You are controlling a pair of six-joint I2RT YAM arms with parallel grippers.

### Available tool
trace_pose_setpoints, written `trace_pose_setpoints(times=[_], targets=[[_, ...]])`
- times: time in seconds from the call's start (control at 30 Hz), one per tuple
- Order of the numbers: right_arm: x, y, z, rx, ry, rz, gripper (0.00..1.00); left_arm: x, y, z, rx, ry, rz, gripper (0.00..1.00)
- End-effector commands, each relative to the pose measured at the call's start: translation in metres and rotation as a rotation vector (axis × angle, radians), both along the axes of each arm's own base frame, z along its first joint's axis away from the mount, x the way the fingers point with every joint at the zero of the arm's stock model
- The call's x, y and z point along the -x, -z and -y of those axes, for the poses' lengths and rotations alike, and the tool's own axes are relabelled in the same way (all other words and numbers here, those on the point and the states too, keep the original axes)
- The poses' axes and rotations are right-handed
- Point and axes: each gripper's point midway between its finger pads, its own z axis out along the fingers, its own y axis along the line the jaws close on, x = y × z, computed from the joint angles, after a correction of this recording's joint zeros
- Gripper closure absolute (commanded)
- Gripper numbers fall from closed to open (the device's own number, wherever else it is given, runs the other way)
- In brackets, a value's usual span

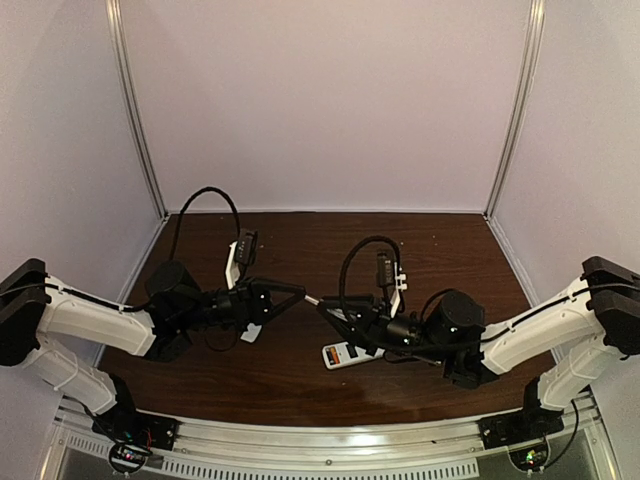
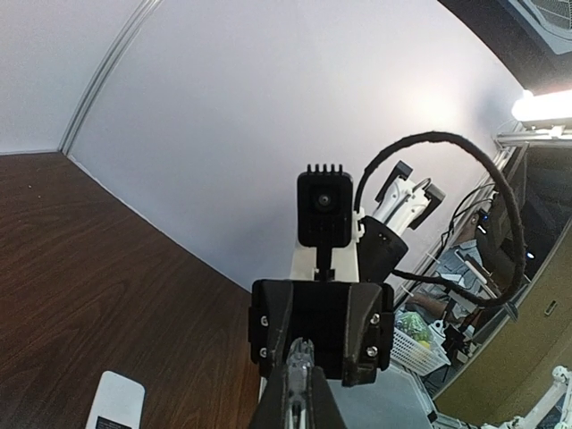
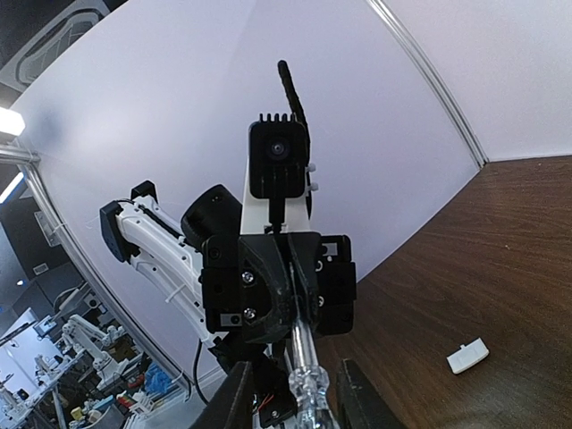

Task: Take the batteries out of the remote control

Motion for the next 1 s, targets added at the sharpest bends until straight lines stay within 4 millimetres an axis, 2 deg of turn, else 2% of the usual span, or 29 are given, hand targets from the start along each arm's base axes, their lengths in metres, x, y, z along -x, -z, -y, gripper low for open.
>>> trace_pose_setpoints(times=[0.0, 0.97], targets=[[-0.0019, 0.0021, -0.0055, 0.015, 0.014, 0.005, 0.70, -0.0035, -0.0061, -0.0050, 0.038, -0.027, 0.020, 1.00], [-0.0032, -0.0023, -0.0083, -0.003, 0.018, 0.006, 0.77, -0.0073, -0.0019, -0.0047, 0.029, -0.047, 0.010, 1.00]])
